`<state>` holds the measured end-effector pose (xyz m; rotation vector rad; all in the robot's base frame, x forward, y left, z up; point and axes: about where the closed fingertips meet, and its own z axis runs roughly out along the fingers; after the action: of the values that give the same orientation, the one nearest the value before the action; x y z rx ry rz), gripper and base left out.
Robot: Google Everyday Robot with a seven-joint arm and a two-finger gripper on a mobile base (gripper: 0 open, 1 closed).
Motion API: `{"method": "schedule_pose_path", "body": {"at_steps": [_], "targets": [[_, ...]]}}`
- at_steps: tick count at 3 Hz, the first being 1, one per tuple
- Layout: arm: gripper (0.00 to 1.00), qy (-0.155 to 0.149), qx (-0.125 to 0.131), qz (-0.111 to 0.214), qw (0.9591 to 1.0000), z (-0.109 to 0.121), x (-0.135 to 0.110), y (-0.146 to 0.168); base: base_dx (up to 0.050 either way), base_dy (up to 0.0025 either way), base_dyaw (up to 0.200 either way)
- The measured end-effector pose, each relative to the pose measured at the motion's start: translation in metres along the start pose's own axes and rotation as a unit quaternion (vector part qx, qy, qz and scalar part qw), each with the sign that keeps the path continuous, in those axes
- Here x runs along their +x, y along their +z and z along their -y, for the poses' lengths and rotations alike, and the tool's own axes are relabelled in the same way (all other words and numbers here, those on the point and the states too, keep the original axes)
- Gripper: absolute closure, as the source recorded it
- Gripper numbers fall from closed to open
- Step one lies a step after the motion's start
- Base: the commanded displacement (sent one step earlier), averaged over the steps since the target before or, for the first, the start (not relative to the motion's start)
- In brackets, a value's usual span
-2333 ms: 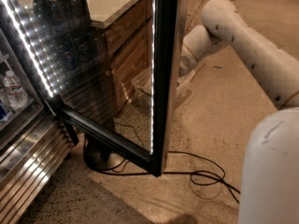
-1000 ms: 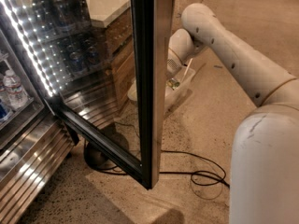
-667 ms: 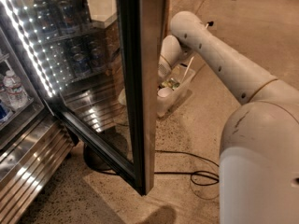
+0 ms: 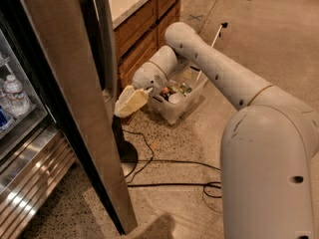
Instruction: Close right fridge door
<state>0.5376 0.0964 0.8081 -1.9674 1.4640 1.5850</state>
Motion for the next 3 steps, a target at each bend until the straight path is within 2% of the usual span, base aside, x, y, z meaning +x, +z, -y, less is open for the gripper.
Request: {"method": "schedule_pose_path", "body": {"at_steps": [1, 2, 3], "targets": [[1.0, -0.027, -0.034, 0.005, 0.999, 0.017, -0.009, 0.023, 0.0, 0.0, 0.0], [1.0, -0.114, -0.089, 0.035, 0.9888, 0.061, -0.046, 0.077, 0.0, 0.0, 0.0], [1.0, -0.114, -0.089, 0.035, 0.9888, 0.061, -0.045, 0.075, 0.0, 0.0, 0.0]]}}
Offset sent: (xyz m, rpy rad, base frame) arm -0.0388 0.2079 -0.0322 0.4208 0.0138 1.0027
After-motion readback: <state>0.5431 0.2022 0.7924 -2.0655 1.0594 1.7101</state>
